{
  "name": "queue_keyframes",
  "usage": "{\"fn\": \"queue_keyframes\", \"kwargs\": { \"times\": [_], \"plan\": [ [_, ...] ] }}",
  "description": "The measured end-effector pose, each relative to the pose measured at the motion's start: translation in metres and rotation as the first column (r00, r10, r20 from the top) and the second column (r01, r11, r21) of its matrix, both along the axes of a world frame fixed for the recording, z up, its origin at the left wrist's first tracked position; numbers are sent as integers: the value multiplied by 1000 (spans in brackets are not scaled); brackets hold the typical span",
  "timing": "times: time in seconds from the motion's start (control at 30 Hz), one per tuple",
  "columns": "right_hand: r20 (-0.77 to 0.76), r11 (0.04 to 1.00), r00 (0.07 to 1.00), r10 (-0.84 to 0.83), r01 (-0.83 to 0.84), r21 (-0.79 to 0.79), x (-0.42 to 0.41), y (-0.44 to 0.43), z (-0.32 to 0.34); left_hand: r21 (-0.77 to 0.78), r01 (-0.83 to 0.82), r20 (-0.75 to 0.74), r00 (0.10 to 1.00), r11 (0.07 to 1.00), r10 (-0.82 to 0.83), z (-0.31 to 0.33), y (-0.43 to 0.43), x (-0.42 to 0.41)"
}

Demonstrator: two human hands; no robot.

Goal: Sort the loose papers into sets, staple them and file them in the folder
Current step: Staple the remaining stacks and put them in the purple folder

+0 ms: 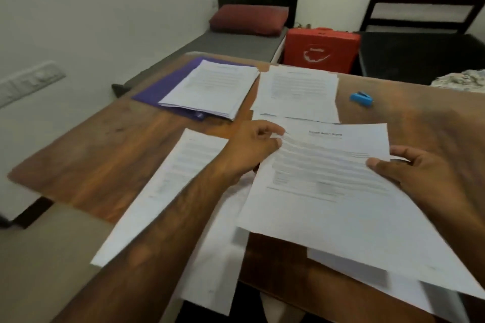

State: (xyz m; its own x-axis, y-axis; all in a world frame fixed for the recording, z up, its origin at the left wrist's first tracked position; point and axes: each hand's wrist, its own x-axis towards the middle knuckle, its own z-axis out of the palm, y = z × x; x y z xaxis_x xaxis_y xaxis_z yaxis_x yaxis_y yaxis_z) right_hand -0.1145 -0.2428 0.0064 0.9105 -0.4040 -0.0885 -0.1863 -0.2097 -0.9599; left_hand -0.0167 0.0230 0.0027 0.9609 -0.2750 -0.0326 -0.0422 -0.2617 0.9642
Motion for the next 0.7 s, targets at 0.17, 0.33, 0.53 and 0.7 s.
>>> {"fn": "queue_keyframes", "kwargs": {
  "times": [0.17, 0.33, 0.53, 0.7],
  "plan": [
    [-81, 985, 982, 168, -164, 54, 17, 65, -27, 251, 21, 2, 1000, 968, -22, -5, 90, -9],
    [-138, 949, 940, 311, -316, -16, 26, 129, -34, 456, -41, 29, 999, 889, 31, -10, 163, -14],
    [-157, 926, 933, 324, -346, -148, 38, 179, -32, 646, -120, 144, 989, 754, 34, -16, 196, -17],
    [-202, 873, 952, 231, -294, -388, 45, 190, -33, 791, -262, 342, 938, 553, -46, -21, 203, -12]
  ]
}}
